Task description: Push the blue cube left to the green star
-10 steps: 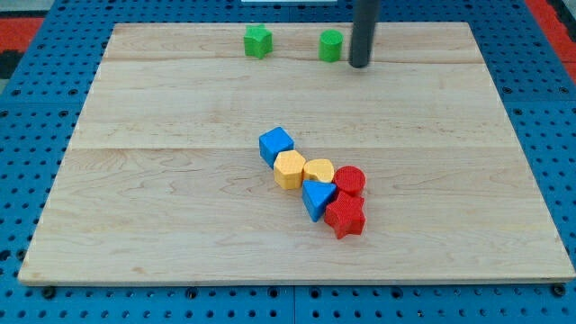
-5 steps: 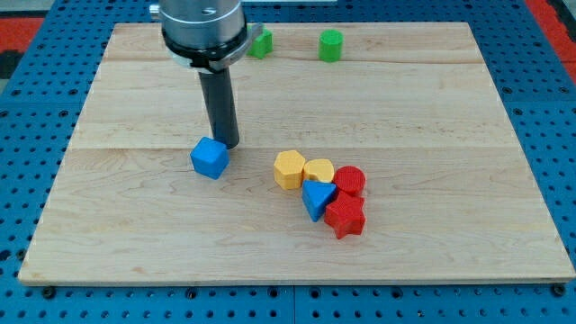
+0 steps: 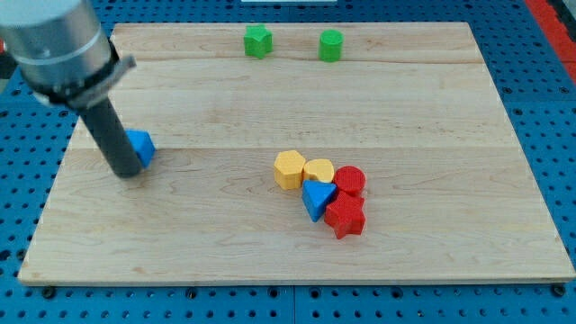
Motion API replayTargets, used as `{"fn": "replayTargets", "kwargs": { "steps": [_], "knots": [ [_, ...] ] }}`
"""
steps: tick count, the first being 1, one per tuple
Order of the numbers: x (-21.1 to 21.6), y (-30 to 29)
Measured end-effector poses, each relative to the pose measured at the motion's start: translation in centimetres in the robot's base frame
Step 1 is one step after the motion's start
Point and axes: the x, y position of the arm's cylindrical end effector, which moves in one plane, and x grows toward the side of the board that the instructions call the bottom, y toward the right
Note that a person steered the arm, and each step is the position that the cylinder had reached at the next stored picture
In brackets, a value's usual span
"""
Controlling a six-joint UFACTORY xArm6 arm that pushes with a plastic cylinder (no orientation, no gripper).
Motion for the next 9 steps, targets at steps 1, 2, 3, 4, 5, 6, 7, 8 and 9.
{"fn": "replayTargets", "kwargs": {
  "steps": [1,2,3,4,5,6,7,8,9],
  "knots": [
    [-7.0,0.4],
    [-13.1,2.7],
    [-15.0,4.0],
    [-13.3,-1.8],
    [-15.6,-4.9],
    [-18.9,-0.1],
    [-19.8,2.3],
    [-15.3,-0.6],
    [-15.3,3.6]
  ]
}}
